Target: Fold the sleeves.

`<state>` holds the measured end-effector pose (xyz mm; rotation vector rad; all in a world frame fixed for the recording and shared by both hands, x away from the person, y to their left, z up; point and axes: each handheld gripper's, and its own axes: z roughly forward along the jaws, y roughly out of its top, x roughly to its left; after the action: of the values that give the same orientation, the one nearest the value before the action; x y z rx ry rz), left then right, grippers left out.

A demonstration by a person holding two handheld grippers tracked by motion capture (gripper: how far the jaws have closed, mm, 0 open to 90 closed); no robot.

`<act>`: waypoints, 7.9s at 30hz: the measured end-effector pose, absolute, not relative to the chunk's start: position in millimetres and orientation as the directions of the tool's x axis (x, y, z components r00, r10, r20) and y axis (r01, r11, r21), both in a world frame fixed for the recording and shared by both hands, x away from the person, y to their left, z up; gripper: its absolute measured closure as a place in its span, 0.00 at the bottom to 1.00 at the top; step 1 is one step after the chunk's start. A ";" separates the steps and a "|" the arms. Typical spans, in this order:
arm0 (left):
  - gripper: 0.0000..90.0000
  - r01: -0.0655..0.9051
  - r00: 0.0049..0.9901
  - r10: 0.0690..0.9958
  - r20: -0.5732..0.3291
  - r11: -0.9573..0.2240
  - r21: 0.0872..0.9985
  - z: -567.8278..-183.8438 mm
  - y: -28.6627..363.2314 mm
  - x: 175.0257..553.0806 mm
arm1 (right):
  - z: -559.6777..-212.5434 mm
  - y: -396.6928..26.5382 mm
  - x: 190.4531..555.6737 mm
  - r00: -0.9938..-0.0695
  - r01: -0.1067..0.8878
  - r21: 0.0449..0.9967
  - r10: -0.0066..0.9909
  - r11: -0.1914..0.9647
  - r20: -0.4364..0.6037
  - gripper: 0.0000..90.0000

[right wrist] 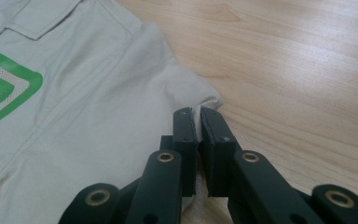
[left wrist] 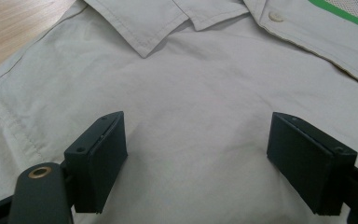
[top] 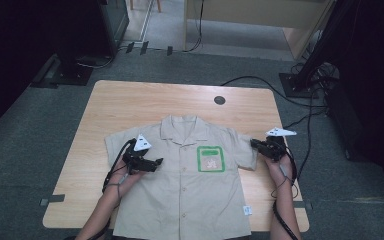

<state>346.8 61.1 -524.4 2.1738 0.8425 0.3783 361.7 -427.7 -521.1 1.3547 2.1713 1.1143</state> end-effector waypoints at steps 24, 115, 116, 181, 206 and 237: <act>0.22 0.450 0.738 0.674 0.001 -0.494 0.744 -524.3 61.2 347.0 | -501.2 -417.7 347.1 -0.495 0.542 0.818 0.860 0.193 0.125 0.95; 0.22 0.450 0.739 0.674 0.001 -0.494 0.744 -524.3 61.2 347.0 | -477.8 -296.3 332.6 -0.716 0.429 0.812 0.697 0.397 0.038 0.91; 0.22 0.450 0.739 0.674 0.001 -0.494 0.744 -524.3 61.3 347.0 | -478.8 -295.4 332.9 -0.718 0.430 0.810 0.695 0.400 0.037 0.91; 0.22 0.449 0.740 0.673 0.001 -0.495 0.744 -524.3 61.2 347.0 | -505.0 -350.1 351.0 -0.628 0.508 0.803 0.772 0.311 0.098 0.36; 0.22 0.454 0.732 0.681 0.001 -0.489 0.745 -524.3 61.4 347.2 | -515.4 -364.7 354.1 -0.617 0.519 0.791 0.782 0.325 0.084 0.32; 0.22 0.459 0.727 0.687 0.000 -0.485 0.744 -524.3 63.1 348.8 | -523.7 -378.7 358.0 -0.543 0.587 0.746 0.836 0.314 0.075 0.29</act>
<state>348.8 63.1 -524.3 2.1683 0.8625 0.3844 358.0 -378.7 -523.7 1.2770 2.2606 1.0731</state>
